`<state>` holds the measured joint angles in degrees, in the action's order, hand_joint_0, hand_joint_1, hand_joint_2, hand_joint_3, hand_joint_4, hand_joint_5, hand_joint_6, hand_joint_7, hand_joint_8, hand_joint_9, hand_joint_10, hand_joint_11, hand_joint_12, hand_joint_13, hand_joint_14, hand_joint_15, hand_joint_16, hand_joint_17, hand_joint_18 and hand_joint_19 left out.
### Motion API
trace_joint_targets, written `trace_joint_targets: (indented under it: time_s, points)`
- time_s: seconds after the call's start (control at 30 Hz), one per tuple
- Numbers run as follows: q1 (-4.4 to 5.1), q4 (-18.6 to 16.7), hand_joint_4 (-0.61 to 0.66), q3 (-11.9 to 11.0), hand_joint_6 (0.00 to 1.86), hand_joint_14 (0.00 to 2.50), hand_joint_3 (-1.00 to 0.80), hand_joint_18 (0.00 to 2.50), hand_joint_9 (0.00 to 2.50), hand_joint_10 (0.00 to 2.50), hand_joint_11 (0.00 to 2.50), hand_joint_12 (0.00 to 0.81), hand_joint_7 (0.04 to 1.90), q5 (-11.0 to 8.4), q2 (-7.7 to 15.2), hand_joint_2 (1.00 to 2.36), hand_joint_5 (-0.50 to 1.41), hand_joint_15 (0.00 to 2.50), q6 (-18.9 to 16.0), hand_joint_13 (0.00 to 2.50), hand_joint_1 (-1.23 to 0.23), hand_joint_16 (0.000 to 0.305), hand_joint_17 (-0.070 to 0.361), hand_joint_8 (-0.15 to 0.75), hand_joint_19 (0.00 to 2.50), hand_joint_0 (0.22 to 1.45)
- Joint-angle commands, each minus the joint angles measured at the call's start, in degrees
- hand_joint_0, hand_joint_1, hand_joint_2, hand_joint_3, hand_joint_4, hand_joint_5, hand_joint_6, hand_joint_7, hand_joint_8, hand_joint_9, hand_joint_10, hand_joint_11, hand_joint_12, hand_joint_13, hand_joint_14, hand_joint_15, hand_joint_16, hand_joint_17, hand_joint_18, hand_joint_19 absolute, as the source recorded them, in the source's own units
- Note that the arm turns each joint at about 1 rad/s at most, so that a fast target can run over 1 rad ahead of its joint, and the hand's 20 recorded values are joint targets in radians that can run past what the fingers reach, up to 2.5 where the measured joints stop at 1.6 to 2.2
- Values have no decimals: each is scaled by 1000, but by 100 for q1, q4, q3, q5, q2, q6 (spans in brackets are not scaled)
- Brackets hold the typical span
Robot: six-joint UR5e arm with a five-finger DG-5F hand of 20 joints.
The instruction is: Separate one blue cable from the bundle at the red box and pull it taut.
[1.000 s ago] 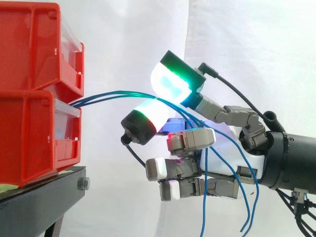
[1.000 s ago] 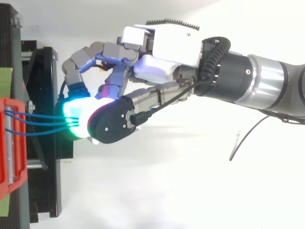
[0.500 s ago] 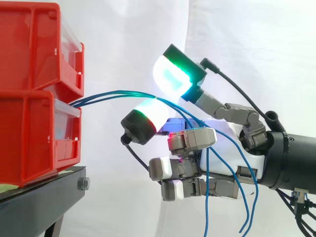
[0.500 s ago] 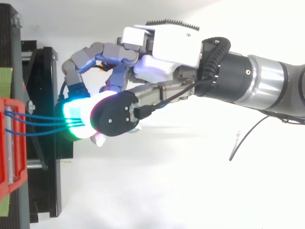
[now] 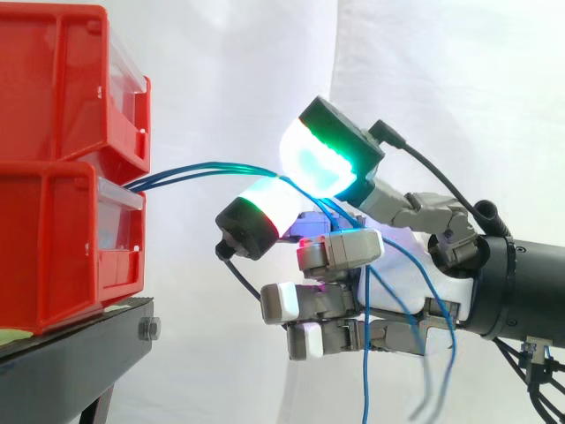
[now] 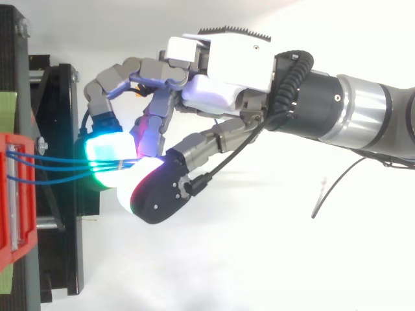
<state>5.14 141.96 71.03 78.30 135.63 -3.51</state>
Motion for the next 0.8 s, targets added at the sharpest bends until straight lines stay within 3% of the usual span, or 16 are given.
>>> trace_joint_targets:
  time_s: [0.0, 0.07, 0.23, 0.43, 0.57, 0.77]
  points:
    - [-5, 7, 17, -2, 828, 27, -375, 915, 1388, 31, 1589, 389, 1312, 1, -2, 1011, -150, 750, 0, 1064, -836, 52, 118, 291, 862, 647]
    - [-5, -2, 22, -2, 820, 28, -252, 927, 1368, 32, 1537, 409, 1267, 1, -2, 1016, -156, 740, 0, 1057, -671, 54, 121, 286, 889, 597]
    - [-5, -2, 39, -2, 783, 28, -223, 940, 1346, 34, 1468, 413, 1176, 1, -2, 1018, -143, 738, 9, 1042, -444, 55, 124, 293, 914, 606]
    - [-5, -2, 39, 7, 750, 26, -291, 934, 1339, 37, 1448, 413, 1234, 1, 7, 1016, -133, 739, 17, 1037, -411, 55, 124, 291, 921, 598]
    - [4, -2, 61, 7, 734, 25, -500, 970, 1353, 33, 1440, 431, 1268, 1, 7, 1000, -128, 737, 26, 1058, -547, 59, 133, 314, 886, 517]
    - [-5, -2, 83, 7, 732, 25, -500, 1025, 1374, 33, 1421, 454, 1241, 1, 7, 1000, -126, 718, 26, 1085, -553, 66, 148, 351, 846, 449]
